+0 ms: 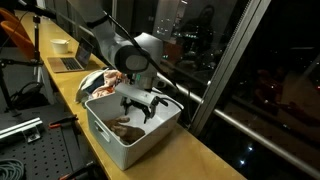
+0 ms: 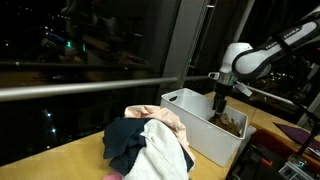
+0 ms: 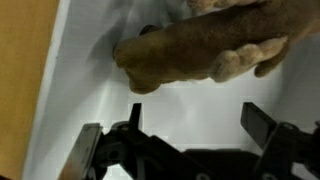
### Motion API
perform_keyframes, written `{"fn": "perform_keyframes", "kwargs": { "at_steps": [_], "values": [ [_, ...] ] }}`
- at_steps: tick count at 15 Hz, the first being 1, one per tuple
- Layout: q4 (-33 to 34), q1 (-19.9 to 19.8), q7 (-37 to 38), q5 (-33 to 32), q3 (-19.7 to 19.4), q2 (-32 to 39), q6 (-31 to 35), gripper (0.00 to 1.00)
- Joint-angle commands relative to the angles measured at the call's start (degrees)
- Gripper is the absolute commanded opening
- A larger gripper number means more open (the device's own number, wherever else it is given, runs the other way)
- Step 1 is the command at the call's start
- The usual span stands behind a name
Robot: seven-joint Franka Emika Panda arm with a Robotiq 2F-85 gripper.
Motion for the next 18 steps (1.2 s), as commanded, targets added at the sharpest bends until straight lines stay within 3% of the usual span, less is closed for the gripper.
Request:
{"fn": "perform_keyframes", "kwargs": {
  "at_steps": [1, 16, 17, 18],
  "values": [
    [2.5, -1.7, 0.7, -1.7, 0.6, 3.8, -1.9, 1.00],
    [0.8, -1.9, 4.3, -11.1, -0.9, 11.6, -0.2, 1.00],
    [0.8, -1.9, 4.4, -11.4, -0.8, 11.9, -0.2, 0.92],
    [0.8, -1.8, 4.4, -11.6, -0.6, 12.0, -0.2, 0.74]
  ]
}}
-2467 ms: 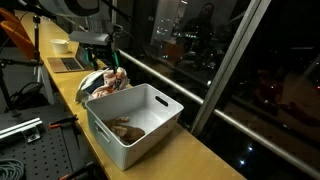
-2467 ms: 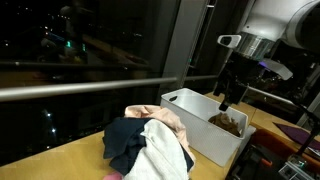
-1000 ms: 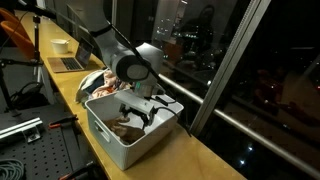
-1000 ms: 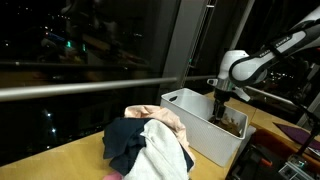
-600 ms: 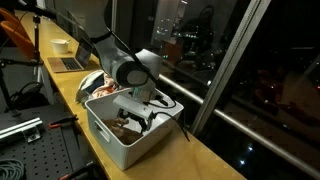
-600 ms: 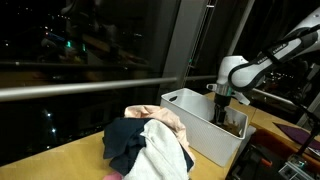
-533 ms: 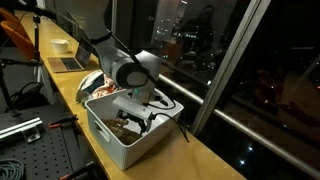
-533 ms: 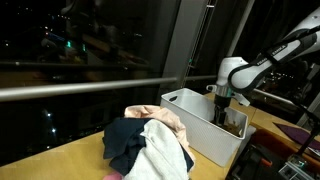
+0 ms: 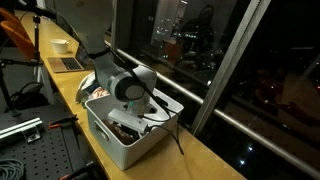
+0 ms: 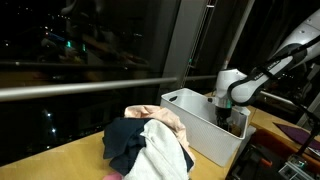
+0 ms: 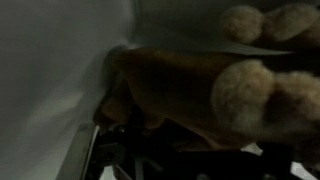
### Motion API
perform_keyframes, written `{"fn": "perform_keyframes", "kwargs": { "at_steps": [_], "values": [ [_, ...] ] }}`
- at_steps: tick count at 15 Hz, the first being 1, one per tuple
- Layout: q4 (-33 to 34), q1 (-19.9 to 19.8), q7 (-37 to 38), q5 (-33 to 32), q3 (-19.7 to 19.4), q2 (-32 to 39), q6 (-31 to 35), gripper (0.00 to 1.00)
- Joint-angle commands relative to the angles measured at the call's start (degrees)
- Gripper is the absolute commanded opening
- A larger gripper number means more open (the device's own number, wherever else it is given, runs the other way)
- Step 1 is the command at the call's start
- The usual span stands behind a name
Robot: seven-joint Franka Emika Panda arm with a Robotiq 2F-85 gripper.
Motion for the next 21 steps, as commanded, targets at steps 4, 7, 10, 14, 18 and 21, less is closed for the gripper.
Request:
{"fn": "perform_keyframes", "kwargs": {
  "at_steps": [4, 7, 10, 14, 18, 21],
  "values": [
    [-0.4, 0.1, 1.4, -1.5, 1.6, -0.9, -0.2, 0.43],
    [-1.5, 1.2, 1.4, -0.3, 4.3, -4.7, -0.9, 0.22],
    [-1.2, 2.6, 2.0, 1.0, 7.4, -7.4, -1.5, 0.01],
    [-1.2, 7.1, 6.0, -0.1, 9.8, -13.7, -3.5, 0.02],
    [0.0, 12.6, 11.4, -2.8, 10.5, -22.2, -9.7, 0.02],
    [4.2, 17.1, 16.3, -6.2, 12.6, -25.9, -15.9, 0.02]
  ]
}}
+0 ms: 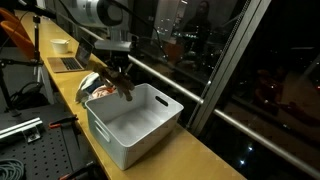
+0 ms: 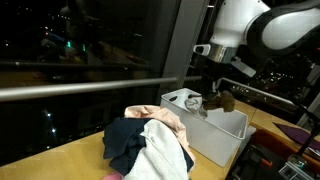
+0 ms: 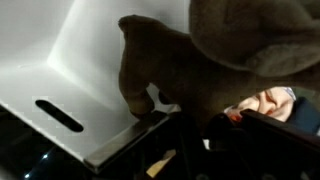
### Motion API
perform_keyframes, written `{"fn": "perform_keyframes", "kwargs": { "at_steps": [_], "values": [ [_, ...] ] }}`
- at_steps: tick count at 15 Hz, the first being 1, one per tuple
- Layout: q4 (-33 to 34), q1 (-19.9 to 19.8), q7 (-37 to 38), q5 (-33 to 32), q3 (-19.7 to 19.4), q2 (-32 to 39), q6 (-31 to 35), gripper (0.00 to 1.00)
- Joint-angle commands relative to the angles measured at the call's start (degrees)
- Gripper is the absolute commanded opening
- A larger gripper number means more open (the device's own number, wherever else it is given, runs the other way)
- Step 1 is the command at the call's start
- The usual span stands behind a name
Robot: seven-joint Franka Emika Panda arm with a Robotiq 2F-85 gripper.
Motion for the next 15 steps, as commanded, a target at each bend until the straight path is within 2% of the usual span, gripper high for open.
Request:
{"fn": "perform_keyframes", "kwargs": {
  "at_steps": [1, 4, 6, 11, 15],
  "values": [
    [4.9, 4.9, 6.4, -4.4, 3.2, -3.8, -7.9, 0.02],
    [10.8, 8.8, 10.8, -7.4, 6.4, 1.4, -10.3, 0.02],
    [12.8, 10.6, 12.8, -9.3, 7.0, 5.8, -9.2, 0.02],
    [16.9, 12.3, 12.4, -9.7, 5.6, 15.6, -6.9, 0.02],
    [23.5, 12.4, 10.1, -8.6, 4.5, 22.7, -7.1, 0.02]
  ]
}}
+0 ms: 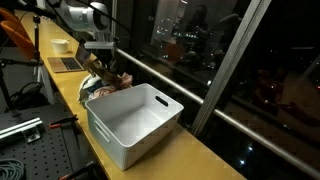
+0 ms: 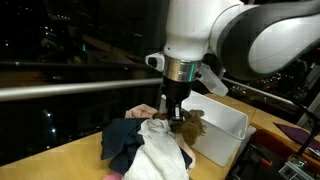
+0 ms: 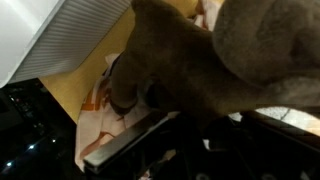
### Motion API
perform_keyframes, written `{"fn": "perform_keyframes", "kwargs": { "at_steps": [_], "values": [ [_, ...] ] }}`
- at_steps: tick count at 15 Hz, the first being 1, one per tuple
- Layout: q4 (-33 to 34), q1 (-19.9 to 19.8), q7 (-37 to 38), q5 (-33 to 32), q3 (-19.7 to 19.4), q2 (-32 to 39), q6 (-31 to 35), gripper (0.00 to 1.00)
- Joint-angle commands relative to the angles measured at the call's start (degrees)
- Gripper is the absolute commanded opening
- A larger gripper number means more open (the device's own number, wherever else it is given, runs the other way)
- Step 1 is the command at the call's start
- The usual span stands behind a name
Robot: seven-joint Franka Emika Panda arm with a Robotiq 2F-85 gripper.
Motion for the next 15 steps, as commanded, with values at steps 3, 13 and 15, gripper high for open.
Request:
{"fn": "perform_keyframes", "kwargs": {
  "at_steps": [3, 13, 15],
  "values": [
    [9.4, 0.2, -4.5, 1.1, -1.6, 8.3, -0.1, 0.02],
    [1.8, -1.9, -5.0, 4.3, -1.3, -1.8, -0.1, 0.70],
    [-0.7, -1.9, -4.5, 4.3, -1.3, -5.7, -0.2, 0.85]
  ]
}}
